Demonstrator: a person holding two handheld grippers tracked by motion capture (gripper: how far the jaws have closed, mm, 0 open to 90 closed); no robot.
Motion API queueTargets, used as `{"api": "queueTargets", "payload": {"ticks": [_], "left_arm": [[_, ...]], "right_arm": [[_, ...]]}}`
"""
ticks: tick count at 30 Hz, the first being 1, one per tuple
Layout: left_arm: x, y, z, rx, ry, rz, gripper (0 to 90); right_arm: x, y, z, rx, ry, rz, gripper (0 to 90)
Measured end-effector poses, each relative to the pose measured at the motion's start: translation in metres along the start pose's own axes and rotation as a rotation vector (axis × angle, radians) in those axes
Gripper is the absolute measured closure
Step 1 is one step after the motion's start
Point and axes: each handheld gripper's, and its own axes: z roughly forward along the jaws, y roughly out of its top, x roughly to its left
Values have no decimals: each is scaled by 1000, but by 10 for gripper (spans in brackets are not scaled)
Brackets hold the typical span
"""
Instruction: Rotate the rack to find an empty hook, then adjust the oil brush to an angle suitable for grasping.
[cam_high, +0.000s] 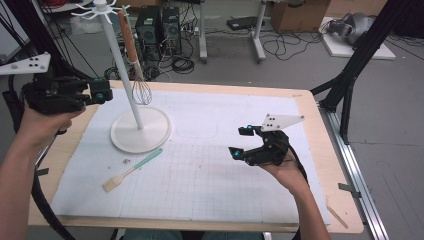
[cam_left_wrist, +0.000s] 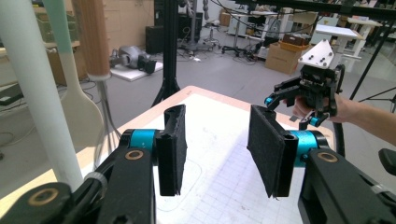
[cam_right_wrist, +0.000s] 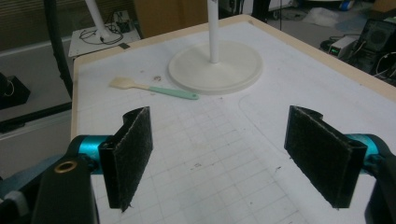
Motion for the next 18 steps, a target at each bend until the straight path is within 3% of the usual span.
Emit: {"api": "queueTargets", "payload": {"ticks": [18], "left_arm": [[-10,-27,6,28,38,-3,423]], "right_arm": [[5,-9,-2,-8,-15,10,225]]}}
